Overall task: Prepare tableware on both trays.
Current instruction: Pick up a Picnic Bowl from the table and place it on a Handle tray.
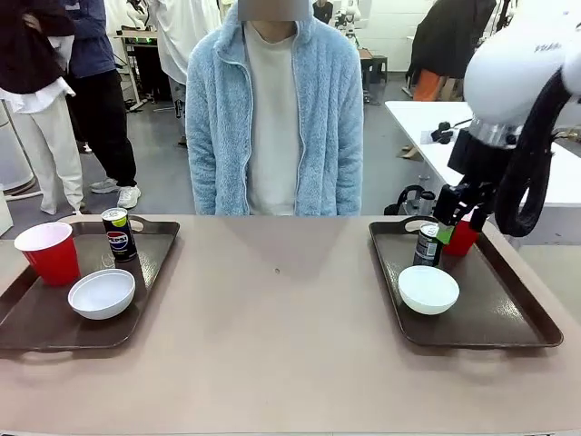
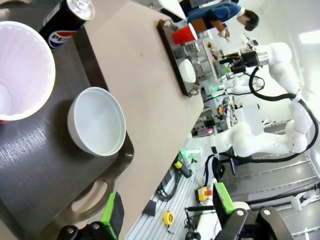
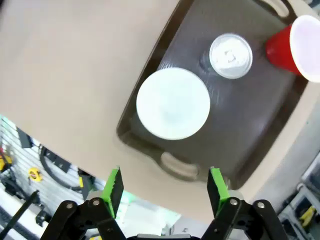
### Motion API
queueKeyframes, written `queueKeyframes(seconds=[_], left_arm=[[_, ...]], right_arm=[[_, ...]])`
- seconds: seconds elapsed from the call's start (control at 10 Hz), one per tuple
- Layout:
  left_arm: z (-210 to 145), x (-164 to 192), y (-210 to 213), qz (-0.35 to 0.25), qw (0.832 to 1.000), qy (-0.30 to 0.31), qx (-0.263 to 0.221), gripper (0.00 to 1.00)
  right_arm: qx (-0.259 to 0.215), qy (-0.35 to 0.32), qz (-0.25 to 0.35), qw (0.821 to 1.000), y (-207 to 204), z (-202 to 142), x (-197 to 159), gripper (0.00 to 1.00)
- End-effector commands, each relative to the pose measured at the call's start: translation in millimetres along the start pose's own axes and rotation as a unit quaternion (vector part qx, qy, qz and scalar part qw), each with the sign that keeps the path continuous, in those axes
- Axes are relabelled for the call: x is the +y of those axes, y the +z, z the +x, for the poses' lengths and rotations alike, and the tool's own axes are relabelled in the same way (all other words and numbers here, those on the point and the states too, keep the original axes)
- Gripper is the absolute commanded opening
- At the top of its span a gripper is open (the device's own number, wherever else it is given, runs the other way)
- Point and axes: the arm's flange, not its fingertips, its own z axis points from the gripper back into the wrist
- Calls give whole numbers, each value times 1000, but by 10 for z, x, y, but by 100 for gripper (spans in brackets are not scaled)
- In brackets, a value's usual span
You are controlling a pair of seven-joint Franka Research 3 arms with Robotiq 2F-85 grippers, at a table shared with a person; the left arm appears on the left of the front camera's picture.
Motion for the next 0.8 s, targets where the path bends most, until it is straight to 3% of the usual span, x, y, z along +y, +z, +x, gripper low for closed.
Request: queueKeyframes(seconds=[0.0, 0.1, 0.7], left_arm=[[14, -34, 13, 2, 1000, 9, -6, 94], [14, -34, 13, 2, 1000, 9, -6, 94], [14, -34, 13, 2, 1000, 9, -6, 94]], right_arm=[[3, -7, 13, 1000, 79, -39, 131, 98], [0, 0, 0, 1000, 0, 0, 0, 98], [0, 0, 0, 1000, 0, 0, 0, 98]])
